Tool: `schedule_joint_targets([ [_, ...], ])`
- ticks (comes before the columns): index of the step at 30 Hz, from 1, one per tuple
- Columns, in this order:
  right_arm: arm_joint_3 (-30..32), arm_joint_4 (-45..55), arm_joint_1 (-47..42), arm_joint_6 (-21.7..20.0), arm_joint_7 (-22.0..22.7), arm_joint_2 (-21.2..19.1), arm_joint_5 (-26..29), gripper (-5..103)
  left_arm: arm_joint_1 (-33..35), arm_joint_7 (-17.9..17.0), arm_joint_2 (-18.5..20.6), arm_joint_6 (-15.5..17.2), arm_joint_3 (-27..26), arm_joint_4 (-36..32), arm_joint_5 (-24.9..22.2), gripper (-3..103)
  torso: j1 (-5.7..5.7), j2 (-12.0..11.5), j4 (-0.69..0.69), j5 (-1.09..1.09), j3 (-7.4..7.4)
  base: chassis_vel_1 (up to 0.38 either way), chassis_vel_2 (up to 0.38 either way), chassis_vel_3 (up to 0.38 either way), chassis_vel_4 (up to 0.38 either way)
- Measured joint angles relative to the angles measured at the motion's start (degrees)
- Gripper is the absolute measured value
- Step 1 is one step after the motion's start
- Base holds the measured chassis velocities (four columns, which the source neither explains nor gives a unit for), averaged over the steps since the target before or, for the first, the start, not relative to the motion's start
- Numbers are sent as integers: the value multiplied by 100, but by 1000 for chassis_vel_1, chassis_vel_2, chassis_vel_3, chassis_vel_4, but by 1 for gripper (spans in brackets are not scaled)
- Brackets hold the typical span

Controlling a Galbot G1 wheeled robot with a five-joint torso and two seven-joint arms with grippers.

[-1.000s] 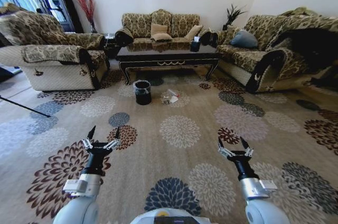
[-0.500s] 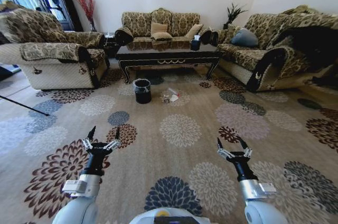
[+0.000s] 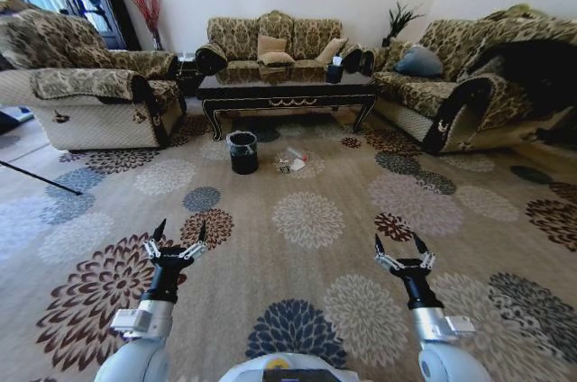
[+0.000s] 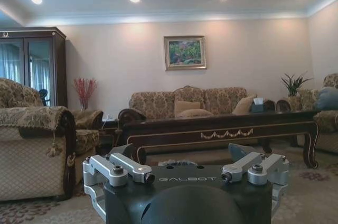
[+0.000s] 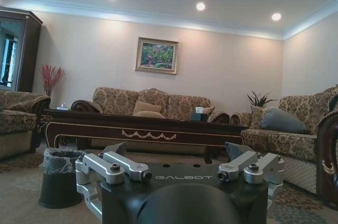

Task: Move to the front of the table and pick up the trash from the floor, then place it into the trash bin.

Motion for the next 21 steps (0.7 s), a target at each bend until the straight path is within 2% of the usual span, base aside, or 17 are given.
schedule_joint_targets([
  [3,7,-36,18,121,-142,5,27,100,-13,6,-29,-93,8,232,73,100,0,-90,0,0,-93,0,0,0,0],
  [7,14,-41,26,200,-216,24,33,100,-27,4,-45,-261,24,372,71,100,0,-130,0,0,-137,0,0,0,0],
  [11,41,8,32,291,-292,82,-5,100,-82,-32,-41,-437,-9,384,57,100,-1,-138,0,0,-150,0,0,0,0],
  [21,-75,47,-24,422,-582,172,199,100,-105,-126,11,-461,-112,306,52,100,-1,-122,0,0,-138,0,0,0,0],
])
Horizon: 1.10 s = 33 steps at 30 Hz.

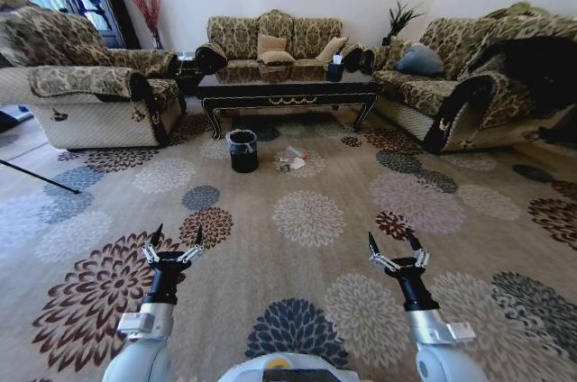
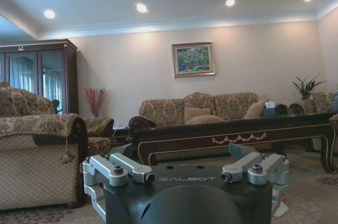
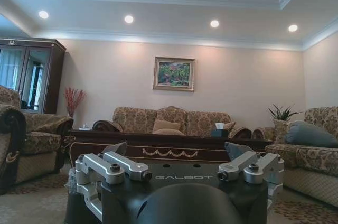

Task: Move to the front of the table and pick up the trash from the floor, then place it into the trash bin.

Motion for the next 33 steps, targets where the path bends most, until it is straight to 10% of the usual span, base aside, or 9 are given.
schedule_joint_targets([
  [33,48,201,-159,699,-142,1,176,100,157,-184,-241,-258,-159,92,347,100,0,42,-1,0,36,-272,267,260,-259],
])
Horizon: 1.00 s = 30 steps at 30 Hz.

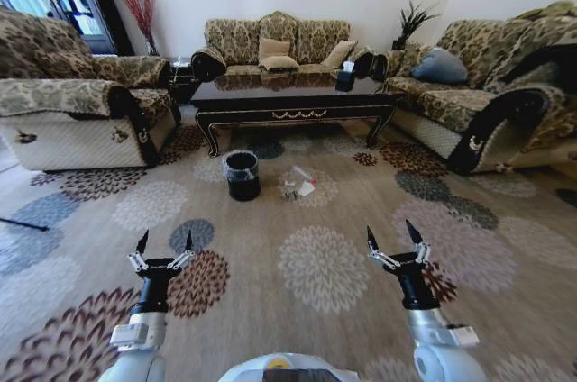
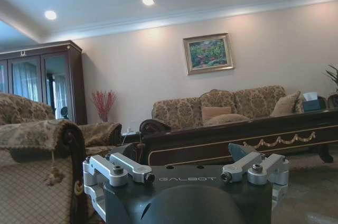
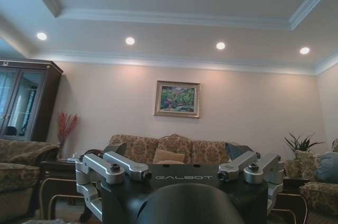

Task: Move to the front of the table and pick up the trash from the floor, then place it into the trash bin.

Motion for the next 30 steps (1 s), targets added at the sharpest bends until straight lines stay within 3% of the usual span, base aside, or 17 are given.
schedule_joint_targets([
  [7,125,-64,-9,45,-15,261,144,100,-14,-56,242,-90,43,176,-360,100,0,4,1,-3,2,-332,343,344,-340],
  [13,47,-111,51,43,-48,402,15,100,-274,-44,430,63,13,99,-577,100,0,5,1,-1,4,-349,344,355,-346],
  [30,26,-280,228,133,104,381,-43,100,-398,16,553,119,-30,315,-651,100,1,6,1,0,8,-316,327,320,-312],
])
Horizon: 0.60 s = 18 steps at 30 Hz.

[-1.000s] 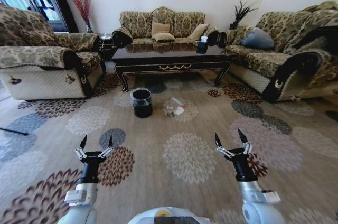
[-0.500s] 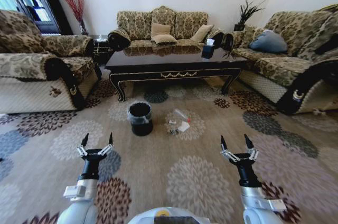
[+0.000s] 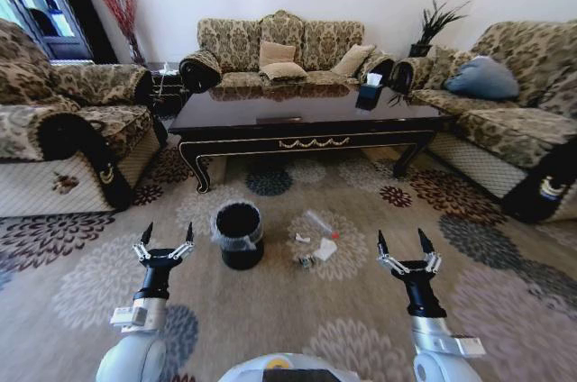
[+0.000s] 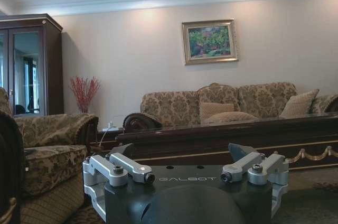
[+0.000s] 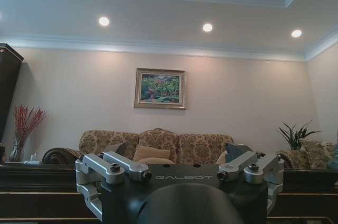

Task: Move to the front of the table and pick up the trash from the floor, then place it into the trash bin.

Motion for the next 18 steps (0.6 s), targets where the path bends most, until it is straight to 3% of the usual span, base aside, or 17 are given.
schedule_joint_targets([
  [5,-44,-35,37,48,1,8,-82,100,-91,-97,64,81,-33,0,-8,100,-1,1,0,1,-2,-65,39,45,-58],
  [10,-44,-62,37,122,-11,3,-73,100,-341,-554,273,510,13,-30,-156,100,-2,4,-1,0,-4,53,-54,-66,49],
  [14,-43,-61,47,167,-41,3,-42,100,-593,-753,594,1105,59,-73,-508,100,-1,4,0,1,-1,0,0,0,0],
  [15,-43,-61,47,167,-41,3,-42,100,-593,-753,594,1105,59,-73,-508,100,-1,4,0,1,-1,0,0,0,0],
  [18,-71,-58,45,168,-37,16,-69,100,-912,-895,867,2017,104,16,-735,100,-1,4,0,1,0,0,0,0,0],
])
